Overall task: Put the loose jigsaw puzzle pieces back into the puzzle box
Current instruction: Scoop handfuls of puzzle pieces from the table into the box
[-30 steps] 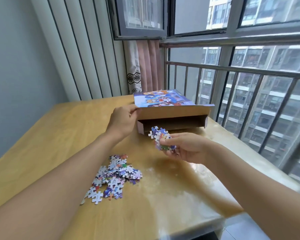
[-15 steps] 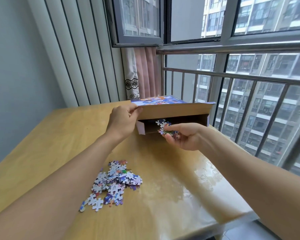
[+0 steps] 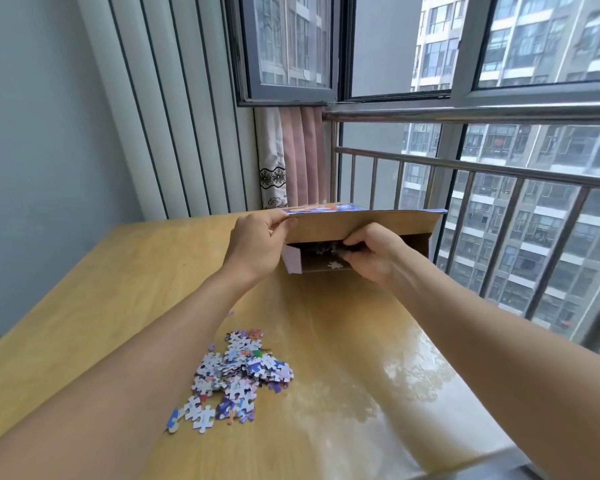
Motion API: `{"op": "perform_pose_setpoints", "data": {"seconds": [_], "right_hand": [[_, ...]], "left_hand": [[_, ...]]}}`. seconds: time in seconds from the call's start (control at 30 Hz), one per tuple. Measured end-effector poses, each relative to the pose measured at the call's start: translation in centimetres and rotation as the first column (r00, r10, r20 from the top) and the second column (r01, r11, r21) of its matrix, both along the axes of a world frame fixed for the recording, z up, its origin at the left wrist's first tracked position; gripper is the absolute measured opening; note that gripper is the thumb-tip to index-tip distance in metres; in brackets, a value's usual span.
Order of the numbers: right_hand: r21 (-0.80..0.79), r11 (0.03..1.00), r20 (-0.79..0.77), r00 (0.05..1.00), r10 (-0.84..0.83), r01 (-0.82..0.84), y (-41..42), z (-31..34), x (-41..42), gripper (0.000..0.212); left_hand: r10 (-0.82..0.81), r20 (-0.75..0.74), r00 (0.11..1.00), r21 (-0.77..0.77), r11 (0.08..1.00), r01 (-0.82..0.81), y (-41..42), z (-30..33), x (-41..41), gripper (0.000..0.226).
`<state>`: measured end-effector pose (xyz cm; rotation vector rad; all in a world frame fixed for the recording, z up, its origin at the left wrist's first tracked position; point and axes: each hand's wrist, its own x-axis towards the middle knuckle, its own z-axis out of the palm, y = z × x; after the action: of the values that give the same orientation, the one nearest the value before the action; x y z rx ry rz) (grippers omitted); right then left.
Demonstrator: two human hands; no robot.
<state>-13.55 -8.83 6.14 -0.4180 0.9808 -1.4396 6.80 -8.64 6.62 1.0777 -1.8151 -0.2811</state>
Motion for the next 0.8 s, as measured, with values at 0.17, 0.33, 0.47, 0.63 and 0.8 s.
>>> {"op": "perform_pose_setpoints", "data": {"seconds": [0.17, 0.33, 0.47, 0.63, 0.8], "right_hand": [[-0.038, 0.998, -0.452, 0.892, 0.027, -0.049, -0.4, -0.3, -0.6, 0.031], [0.064, 0.995, -0.956, 0.28, 0.083, -0.076, 0.3, -0.9, -2.0, 0.008], [-0.192, 0.938, -0.972, -0.079, -0.223, -0.29, 3.6, -1.0, -1.8, 0.018], [-0.178, 0.84, -0.715, -0.52, -0.468, -0.513, 3.7, -2.7, -1.0, 0.043], [-0.378, 0.747, -0.62, -0.449, -0.643, -0.547, 0.9, -0.2, -1.2, 0.05]], "left_hand": [[0.024, -0.031, 0.999, 0.009, 1.0, -0.024, 0.0, 0.7, 0.3, 0.023], [0.035, -0.037, 0.999, 0.009, 0.999, -0.034, -0.3, 0.8, 1.0, 0.026], [0.071, -0.032, 0.997, 0.019, 0.997, -0.07, -0.1, 0.7, 0.8, 0.029], [0.092, -0.089, 0.992, 0.025, 0.996, -0.09, 0.0, 1.2, 0.2, 0.025], [0.07, -0.175, 0.982, -0.04, 0.996, -0.078, 0.6, 3.2, 0.0, 0.016]]}}
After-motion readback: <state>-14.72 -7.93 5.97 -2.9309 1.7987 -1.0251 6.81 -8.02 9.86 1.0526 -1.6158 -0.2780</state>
